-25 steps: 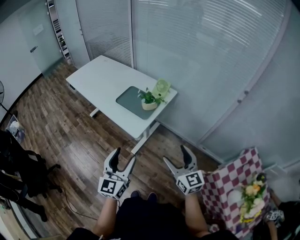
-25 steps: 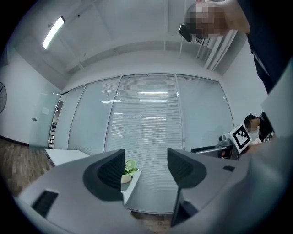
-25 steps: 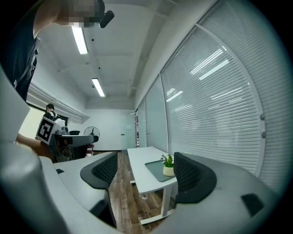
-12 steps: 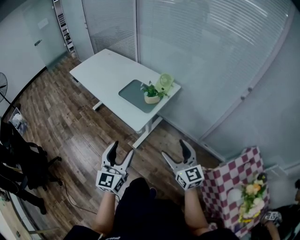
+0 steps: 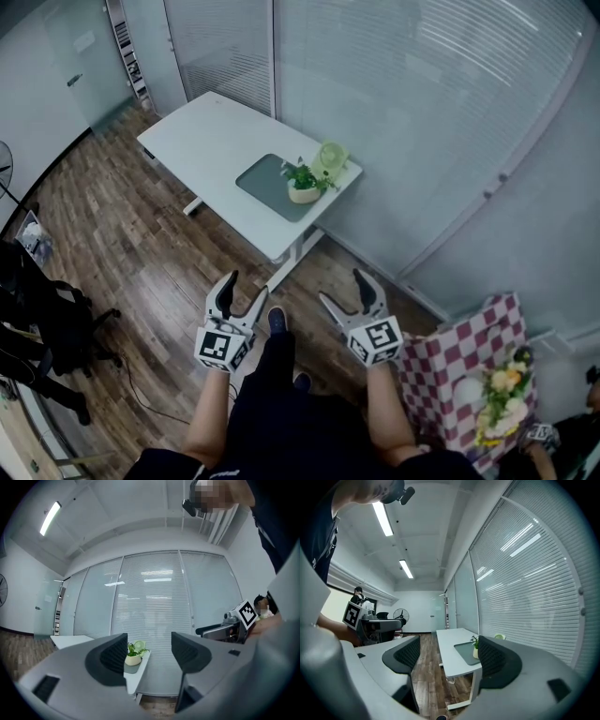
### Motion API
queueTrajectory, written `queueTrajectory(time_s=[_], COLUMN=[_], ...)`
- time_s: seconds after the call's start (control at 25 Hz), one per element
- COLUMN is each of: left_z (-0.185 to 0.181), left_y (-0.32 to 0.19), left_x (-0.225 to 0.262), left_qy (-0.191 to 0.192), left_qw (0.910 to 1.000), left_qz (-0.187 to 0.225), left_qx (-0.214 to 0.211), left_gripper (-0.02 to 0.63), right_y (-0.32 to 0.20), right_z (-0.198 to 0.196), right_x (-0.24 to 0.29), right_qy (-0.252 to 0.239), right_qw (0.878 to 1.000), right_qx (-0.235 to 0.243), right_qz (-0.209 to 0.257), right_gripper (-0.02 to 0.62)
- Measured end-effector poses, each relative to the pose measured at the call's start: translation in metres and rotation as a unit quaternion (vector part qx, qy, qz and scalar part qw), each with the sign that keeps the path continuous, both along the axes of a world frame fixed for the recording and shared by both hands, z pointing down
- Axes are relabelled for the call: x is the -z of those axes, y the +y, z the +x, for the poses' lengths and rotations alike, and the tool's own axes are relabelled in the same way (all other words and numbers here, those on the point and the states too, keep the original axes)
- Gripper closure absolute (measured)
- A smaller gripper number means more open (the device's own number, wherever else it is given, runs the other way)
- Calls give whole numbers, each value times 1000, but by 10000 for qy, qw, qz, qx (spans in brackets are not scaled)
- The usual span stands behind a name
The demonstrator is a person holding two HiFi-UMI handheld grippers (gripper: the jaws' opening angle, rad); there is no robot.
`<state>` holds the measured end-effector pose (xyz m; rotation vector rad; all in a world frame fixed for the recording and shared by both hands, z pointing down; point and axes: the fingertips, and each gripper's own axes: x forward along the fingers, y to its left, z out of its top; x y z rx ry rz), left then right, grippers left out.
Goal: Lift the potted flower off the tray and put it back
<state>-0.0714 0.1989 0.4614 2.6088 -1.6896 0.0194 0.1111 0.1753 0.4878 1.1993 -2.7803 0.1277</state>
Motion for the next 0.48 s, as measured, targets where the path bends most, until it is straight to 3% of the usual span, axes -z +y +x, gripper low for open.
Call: queueTrajectory(time_s=[0.48], left_z=[4], left_y=[-75], left_x=[-20], left_qy=[136], left_qw=[9993], left_qz=[38], left_qx=[-335], left_gripper=[336], right_y=[-74], right_z=[-3], right_x=[-13], right_qy=[-92], right_qw=[9998], right_qx=[-112], right_qz=[150], right_gripper=[241])
